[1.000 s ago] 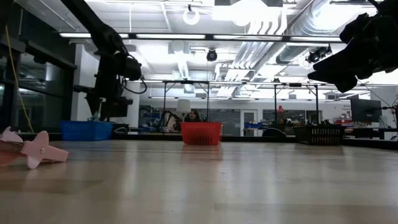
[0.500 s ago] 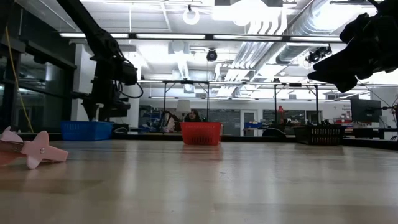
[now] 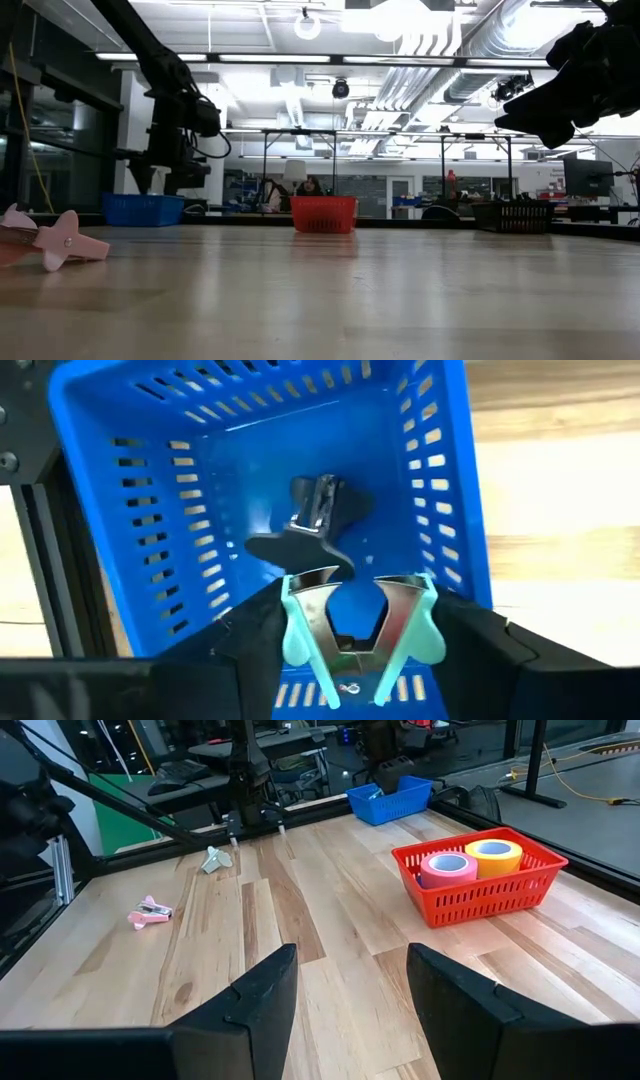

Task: Pick and place Stapler, Stapler remover, tape
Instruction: Put the blue staple remover into the blue bin, then put the gray staple remover into the blue bin

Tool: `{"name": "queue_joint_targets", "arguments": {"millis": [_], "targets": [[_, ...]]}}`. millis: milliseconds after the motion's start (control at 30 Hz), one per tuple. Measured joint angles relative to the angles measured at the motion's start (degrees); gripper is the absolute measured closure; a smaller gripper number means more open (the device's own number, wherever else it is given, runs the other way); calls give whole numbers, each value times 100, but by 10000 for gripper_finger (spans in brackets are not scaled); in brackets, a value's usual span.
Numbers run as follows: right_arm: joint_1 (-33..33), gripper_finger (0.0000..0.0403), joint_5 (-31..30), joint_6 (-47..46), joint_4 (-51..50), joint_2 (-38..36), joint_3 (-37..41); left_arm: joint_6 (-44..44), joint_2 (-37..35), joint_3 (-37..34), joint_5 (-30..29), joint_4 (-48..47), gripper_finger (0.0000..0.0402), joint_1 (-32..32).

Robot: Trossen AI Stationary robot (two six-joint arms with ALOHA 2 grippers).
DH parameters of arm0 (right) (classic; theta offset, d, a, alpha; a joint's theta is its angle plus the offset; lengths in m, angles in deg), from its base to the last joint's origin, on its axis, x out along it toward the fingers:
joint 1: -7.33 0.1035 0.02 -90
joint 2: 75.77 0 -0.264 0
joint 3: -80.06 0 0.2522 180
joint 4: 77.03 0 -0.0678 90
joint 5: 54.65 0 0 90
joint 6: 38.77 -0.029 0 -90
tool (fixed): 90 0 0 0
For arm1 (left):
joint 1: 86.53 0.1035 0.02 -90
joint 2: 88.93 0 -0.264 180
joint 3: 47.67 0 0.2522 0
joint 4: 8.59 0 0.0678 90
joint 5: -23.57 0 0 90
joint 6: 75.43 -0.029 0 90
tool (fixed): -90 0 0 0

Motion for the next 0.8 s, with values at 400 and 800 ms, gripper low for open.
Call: {"name": "queue_joint_targets", "arguments": {"millis": [400, 800], "targets": [[0, 221, 0, 0, 0, -2, 0, -213, -220, 608, -249, -599, 180, 0], [-1, 222, 0, 0, 0, -2, 4, -147, -1433, 839, 167, -1743, 181, -197]]}}
